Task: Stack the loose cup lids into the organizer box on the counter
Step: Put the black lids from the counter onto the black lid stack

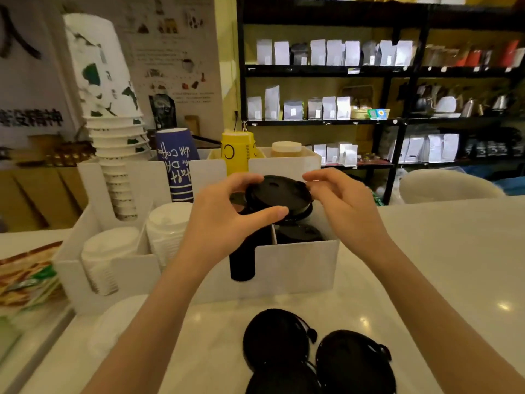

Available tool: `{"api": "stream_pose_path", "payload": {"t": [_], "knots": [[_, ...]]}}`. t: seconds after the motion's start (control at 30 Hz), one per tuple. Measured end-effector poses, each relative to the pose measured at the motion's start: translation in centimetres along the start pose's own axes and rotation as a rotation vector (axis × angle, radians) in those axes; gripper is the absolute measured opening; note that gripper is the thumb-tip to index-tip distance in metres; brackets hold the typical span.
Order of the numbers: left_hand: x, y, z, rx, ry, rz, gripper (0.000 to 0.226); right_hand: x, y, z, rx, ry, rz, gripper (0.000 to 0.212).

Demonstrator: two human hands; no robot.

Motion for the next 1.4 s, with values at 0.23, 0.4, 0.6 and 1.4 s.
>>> {"api": "stream_pose_path", "payload": {"t": [0.23,0.4,0.6,1.4], "knots": [[3.7,-1.8,-1.3,-0.151,-0.043,-0.004,0.040,-0.5,5.2,-2.0,0.075,0.056,-0.202,0.032],[5.8,-1.6,-1.5,-0.137,-0.114,-0.035,0.040,-1.8,6.7,-2.3,0.159,0.087,-0.261,0.029],[6.9,-0.9,-1.5,-0.062,-0.149,-0.079,0.040,-3.0,7.3,-2.6,0.205,0.094,-0.240,0.034],[6.7,-0.8,-1.2,0.046,-0.211,-0.225,0.045,-3.0,7.9,-1.3,0.275,0.115,-0.117,0.034]]}}
Point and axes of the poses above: each hand's wrist, its own z-axis away from the middle knuckle, its own y-axis out of the palm, x = y × z, the point moved 4 cm from there along -z, towards the middle knuckle, and after that the axes turned 2 degrees about y, right-handed, at the moved point
